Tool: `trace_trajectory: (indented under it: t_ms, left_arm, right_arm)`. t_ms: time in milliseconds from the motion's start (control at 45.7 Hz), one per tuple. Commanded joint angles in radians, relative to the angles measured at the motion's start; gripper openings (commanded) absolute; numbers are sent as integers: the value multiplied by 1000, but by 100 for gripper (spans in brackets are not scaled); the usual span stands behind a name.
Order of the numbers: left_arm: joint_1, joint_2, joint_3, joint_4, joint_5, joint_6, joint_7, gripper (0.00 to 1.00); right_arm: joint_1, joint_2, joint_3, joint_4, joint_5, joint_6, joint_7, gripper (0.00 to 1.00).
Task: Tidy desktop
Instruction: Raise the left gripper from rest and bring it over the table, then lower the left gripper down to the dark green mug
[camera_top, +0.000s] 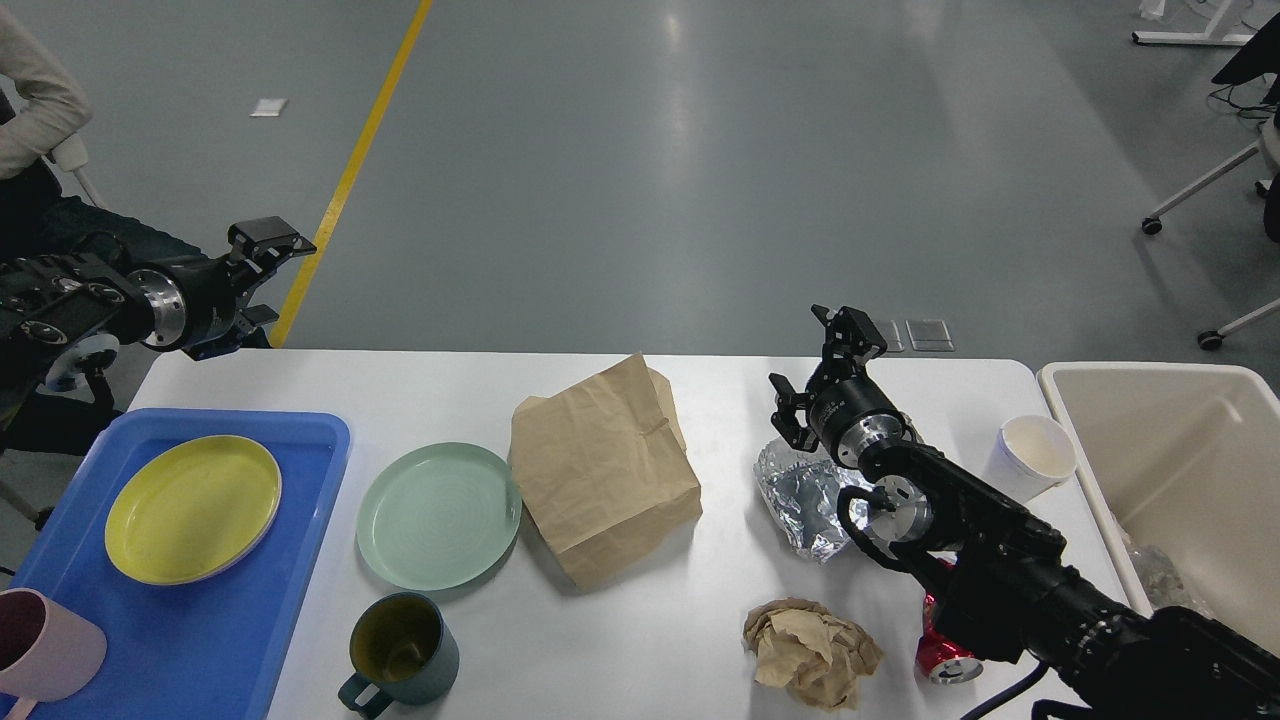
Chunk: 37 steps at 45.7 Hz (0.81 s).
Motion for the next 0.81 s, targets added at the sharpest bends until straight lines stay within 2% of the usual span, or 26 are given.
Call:
trace_trajectory:
  t_ms: [0, 66, 175, 241, 350, 547, 613, 788]
  left_arm:
    - [-36, -29, 151, -3, 35, -13, -2, 96]
    - [-53, -52, 227, -3, 94, -55, 1, 96]
    - [-86, -62, 326, -3, 189, -193, 1, 96]
    - [-108, -62, 339, -5, 204, -291, 0, 96]
    - [-142, -64, 356, -67, 213, -515, 3, 96]
    - [-241, -65, 502, -316, 213, -515, 1, 96]
    - [-298, -126, 597, -388, 213, -515, 0, 96]
    - [-392, -194, 749, -460, 213, -515, 0, 96]
  right_arm:
    - [0, 0, 0, 0, 0, 0, 0, 100]
    - [0, 0, 0, 0, 0, 0, 0, 100]
    - [0, 0, 0, 0, 0, 0, 0, 100]
    - [1, 0, 0, 0, 0, 0, 0, 100]
    - [0, 0, 0, 0, 0, 0, 0, 100]
    - [0, 0, 0, 0, 0, 0, 0, 100]
    - [0, 0, 0, 0, 0, 0, 0, 100]
    - [0, 0, 0, 0, 0, 0, 0, 100]
